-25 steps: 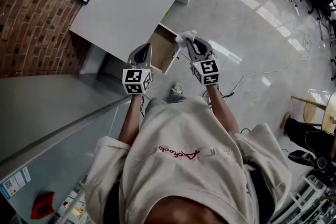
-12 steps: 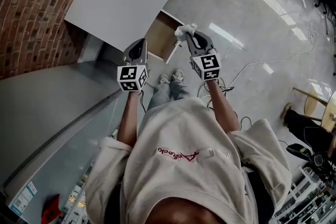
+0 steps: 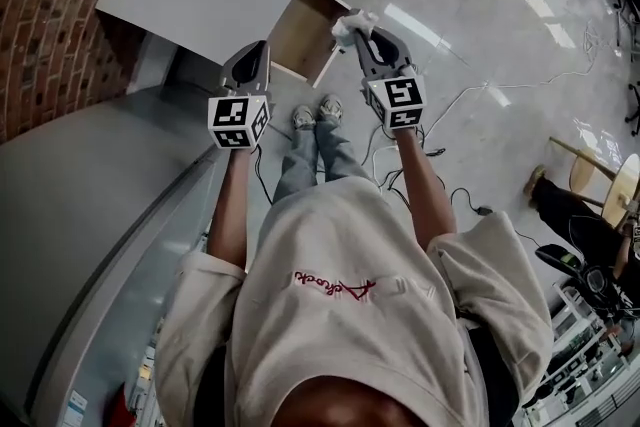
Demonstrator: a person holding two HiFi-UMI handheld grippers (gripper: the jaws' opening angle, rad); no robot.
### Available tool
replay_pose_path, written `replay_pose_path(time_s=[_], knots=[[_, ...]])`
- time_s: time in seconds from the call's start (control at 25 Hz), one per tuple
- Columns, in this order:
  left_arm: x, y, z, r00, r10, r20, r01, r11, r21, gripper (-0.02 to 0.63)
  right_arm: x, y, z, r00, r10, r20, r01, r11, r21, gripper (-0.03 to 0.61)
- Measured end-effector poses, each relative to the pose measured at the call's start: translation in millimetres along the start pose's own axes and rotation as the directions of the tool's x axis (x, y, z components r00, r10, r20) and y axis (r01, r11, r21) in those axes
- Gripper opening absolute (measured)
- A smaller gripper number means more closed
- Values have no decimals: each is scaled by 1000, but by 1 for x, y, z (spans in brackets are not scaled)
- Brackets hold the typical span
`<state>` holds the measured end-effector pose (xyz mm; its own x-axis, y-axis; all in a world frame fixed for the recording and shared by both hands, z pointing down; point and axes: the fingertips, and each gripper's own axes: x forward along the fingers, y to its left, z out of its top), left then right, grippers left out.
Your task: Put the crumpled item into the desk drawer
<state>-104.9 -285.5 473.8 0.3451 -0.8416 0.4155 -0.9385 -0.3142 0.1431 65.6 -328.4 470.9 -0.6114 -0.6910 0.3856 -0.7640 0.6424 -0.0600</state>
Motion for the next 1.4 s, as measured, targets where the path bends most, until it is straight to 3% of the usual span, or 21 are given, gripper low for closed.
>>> replay_pose_path(time_s=[0.36,0.56,1.0,1.4], knots=[[-11,6,-45,999,-22,-29,21,999,-37,9,16,29,-38,999,17,-51,-17,1000,16,61],[-19,-2,-87,996,-40,-75,35,997,-74,9,20,49,-77,994,40,-105,-36,999,39,61],[-30,-2,-172,985,-51,-165,23,986,-167,9,20,84,-168,968,78,-237,-55,993,103,61],[-31,2,-215,976,-58,-210,15,980,-199,9,30,107,-215,948,125,-293,-91,988,126,61]])
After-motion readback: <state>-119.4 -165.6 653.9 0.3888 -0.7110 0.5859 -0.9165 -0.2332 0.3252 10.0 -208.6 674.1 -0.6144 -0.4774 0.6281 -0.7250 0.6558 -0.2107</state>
